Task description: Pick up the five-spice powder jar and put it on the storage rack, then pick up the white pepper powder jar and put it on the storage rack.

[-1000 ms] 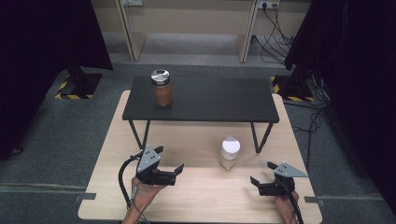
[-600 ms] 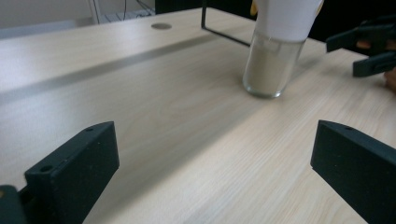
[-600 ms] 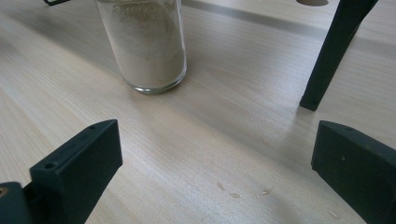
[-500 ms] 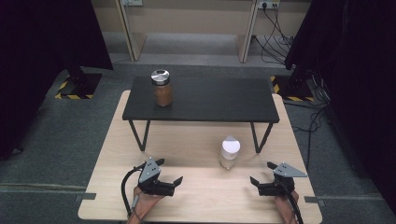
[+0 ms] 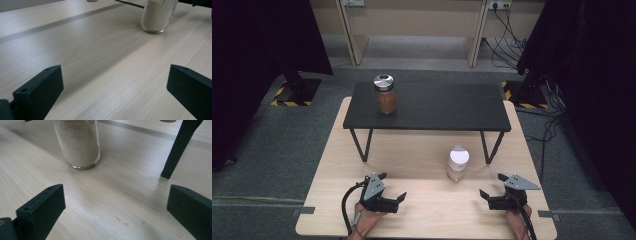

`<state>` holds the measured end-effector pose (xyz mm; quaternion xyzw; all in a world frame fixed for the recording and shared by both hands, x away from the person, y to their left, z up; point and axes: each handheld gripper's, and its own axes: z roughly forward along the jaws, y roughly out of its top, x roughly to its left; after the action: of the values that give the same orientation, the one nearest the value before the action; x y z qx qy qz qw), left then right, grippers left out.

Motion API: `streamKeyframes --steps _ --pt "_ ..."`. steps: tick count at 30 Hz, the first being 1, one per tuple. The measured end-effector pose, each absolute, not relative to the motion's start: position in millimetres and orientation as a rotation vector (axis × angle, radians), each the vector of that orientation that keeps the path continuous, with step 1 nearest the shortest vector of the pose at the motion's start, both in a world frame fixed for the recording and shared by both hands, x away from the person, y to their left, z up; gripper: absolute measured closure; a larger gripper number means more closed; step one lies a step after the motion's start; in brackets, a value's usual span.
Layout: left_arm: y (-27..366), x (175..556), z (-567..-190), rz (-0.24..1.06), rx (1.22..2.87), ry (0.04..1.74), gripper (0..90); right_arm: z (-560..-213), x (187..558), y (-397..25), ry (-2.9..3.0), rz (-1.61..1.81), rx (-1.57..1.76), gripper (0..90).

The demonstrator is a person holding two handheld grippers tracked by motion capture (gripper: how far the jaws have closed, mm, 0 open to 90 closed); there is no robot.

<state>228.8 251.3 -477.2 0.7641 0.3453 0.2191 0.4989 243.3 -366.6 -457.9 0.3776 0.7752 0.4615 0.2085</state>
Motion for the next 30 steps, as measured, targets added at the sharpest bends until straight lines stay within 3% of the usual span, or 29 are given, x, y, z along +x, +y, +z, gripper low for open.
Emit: streamKeyframes --steps 30 --pt "245.8 225.3 -476.3 0.559 1.869 0.821 0.0 -457.6 244.5 -367.1 2.162 1.285 1.055 2.0"
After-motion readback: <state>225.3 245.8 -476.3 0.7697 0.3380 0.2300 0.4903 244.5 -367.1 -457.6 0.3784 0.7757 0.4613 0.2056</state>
